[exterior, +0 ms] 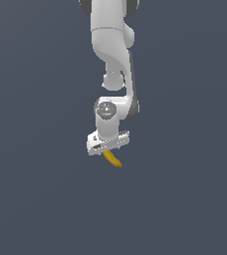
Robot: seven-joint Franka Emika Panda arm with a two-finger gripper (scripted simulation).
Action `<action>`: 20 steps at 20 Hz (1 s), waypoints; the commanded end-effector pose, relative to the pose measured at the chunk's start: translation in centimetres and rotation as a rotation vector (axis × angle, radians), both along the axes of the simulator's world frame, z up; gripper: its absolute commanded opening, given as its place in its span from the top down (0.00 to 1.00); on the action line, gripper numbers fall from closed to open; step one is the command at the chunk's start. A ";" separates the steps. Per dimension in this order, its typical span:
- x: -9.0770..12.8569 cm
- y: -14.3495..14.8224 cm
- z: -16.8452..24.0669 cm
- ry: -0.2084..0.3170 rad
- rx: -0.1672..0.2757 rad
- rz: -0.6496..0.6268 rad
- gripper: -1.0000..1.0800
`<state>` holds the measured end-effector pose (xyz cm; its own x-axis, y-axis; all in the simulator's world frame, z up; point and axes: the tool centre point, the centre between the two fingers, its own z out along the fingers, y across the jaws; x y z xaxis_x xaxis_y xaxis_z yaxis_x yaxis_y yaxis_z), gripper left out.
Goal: Pick up the object and move it to a goal position.
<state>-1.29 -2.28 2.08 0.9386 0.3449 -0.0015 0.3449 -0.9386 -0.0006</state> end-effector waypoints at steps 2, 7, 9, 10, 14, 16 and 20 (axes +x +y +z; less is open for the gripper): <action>0.1 0.0 -0.2 -0.002 0.000 0.000 1.00; 0.1 0.0 -0.2 -0.002 0.000 0.000 1.00; 0.1 0.0 -0.2 -0.002 0.000 0.000 1.00; 0.1 0.0 -0.2 -0.002 0.000 0.000 1.00; 0.1 -0.2 0.0 -0.002 -0.001 -0.002 1.00; 0.2 -0.3 0.4 -0.002 -0.001 -0.002 1.00; 0.6 -0.7 2.0 -0.002 -0.001 -0.002 1.00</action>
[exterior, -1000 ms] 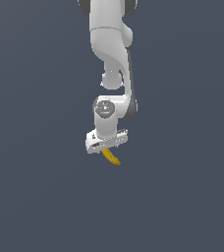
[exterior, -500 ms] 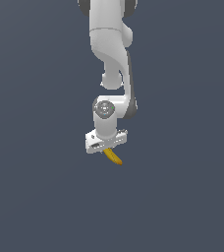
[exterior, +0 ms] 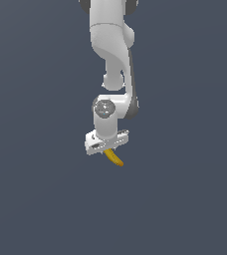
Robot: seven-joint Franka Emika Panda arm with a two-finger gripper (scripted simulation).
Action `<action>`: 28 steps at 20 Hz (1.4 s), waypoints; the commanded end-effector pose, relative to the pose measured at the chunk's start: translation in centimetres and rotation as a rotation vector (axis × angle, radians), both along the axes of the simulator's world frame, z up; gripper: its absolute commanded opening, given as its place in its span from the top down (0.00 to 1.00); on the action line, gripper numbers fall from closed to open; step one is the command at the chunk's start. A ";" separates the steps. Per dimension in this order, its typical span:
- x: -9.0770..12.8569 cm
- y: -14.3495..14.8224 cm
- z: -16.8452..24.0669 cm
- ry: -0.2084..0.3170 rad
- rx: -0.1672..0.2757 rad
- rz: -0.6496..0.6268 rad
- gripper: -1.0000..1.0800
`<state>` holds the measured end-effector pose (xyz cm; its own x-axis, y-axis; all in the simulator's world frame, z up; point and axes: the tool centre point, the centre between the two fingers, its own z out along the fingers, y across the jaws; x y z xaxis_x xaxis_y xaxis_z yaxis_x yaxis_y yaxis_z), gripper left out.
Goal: Pick up the object and move it to a goal position.
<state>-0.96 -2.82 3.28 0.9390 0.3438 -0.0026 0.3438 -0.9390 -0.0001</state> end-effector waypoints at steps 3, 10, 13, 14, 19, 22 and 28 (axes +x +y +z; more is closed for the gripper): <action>0.7 -0.7 2.6 -0.003 0.000 0.000 1.00; 2.1 -2.3 8.7 -0.003 0.000 0.001 1.00; 2.9 -3.1 11.9 -0.003 0.001 0.001 1.00; 3.1 -3.4 13.0 -0.003 0.001 0.001 1.00; 4.5 -4.7 18.2 -0.003 0.001 0.001 1.00; 5.3 -5.5 21.1 -0.003 0.001 0.001 1.00; 6.5 -6.7 25.3 -0.003 0.001 0.001 1.00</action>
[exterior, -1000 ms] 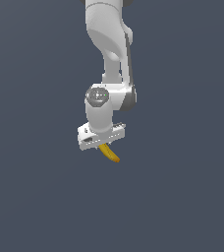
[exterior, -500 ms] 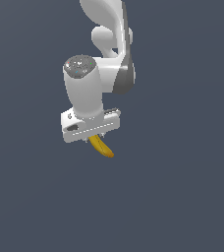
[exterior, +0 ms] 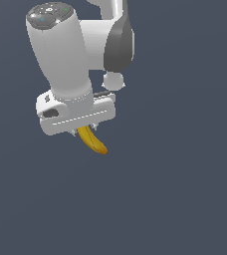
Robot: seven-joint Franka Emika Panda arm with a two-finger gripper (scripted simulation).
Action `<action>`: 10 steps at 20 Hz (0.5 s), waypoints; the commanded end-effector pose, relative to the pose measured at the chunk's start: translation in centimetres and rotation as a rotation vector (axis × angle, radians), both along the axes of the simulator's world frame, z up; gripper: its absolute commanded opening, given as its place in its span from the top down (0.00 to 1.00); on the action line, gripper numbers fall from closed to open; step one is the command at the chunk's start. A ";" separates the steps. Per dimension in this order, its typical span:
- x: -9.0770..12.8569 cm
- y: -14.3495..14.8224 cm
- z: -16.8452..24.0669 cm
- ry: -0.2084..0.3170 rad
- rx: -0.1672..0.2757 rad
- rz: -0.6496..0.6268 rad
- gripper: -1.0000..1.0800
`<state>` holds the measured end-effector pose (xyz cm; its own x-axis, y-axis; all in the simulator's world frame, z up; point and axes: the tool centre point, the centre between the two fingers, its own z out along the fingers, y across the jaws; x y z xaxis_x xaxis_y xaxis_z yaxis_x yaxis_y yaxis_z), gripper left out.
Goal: Pick up the object and move it to a goal position.
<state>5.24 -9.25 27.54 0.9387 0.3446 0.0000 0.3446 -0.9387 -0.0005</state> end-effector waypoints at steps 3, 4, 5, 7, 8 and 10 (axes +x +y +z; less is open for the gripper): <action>0.7 -0.6 2.4 -0.001 0.000 0.000 1.00; 0.9 -0.7 2.7 0.000 0.000 0.001 1.00; 1.0 -0.8 3.0 0.000 0.000 0.001 1.00; 1.1 -0.9 3.5 0.000 0.000 0.001 1.00; 1.2 -1.0 3.7 0.000 0.000 0.001 1.00; 1.3 -1.0 3.9 0.000 0.000 0.001 1.00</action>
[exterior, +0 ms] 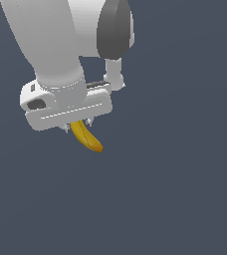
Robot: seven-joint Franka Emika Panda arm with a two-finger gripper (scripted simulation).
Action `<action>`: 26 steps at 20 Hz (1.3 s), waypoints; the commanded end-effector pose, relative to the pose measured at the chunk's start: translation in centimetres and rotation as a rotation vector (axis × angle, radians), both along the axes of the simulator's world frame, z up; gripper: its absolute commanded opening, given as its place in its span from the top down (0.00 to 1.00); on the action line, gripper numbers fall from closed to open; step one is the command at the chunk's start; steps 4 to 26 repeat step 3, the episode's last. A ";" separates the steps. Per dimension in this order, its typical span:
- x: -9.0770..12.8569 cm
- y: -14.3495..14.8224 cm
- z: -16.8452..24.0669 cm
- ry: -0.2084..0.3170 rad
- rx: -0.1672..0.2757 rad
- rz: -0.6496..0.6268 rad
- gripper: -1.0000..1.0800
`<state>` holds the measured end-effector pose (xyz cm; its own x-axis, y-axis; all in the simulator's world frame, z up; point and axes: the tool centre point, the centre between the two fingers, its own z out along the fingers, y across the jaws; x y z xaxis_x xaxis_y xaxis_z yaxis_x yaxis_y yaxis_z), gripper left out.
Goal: Pick up the object and move it to a goal position.
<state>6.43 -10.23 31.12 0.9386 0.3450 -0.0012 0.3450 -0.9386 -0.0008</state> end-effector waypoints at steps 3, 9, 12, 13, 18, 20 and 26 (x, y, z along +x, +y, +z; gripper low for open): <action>0.2 -0.1 0.5 -0.002 0.000 0.000 1.00; 0.2 -0.1 0.5 -0.002 0.000 0.000 1.00; 0.2 -0.1 0.5 -0.002 0.000 0.000 1.00; 0.2 -0.1 0.5 -0.002 0.000 0.000 1.00; 0.2 -0.1 0.5 -0.002 0.000 0.000 1.00; 0.2 -0.1 0.5 -0.002 0.000 0.000 1.00; 0.2 -0.1 0.5 -0.002 0.000 0.000 1.00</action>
